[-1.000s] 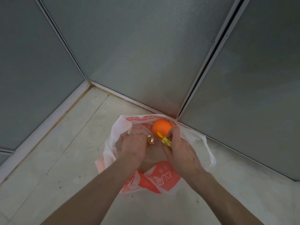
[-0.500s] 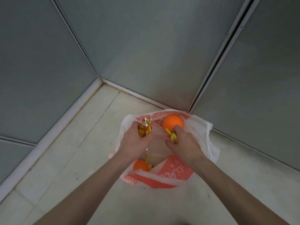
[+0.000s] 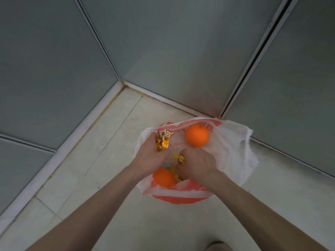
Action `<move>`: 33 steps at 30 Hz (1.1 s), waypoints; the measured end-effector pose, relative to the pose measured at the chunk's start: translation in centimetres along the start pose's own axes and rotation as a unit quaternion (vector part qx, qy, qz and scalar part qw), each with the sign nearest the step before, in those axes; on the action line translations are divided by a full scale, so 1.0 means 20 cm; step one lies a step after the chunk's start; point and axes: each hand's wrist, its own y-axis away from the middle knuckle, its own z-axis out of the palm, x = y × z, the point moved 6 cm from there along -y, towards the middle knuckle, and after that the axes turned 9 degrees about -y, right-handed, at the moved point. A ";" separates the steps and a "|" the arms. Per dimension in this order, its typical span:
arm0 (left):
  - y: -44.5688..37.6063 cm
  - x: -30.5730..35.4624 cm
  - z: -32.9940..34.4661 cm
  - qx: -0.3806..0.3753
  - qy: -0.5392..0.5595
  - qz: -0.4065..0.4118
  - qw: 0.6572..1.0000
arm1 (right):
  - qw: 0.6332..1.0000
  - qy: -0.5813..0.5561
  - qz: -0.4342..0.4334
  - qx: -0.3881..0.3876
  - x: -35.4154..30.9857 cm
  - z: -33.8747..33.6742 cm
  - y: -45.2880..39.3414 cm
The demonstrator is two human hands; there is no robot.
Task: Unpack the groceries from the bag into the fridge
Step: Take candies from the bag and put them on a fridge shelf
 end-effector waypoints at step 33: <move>-0.01 -0.05 -0.02 0.087 0.084 0.007 0.993 | 0.879 -0.474 0.057 -0.006 0.08 -0.05 -0.03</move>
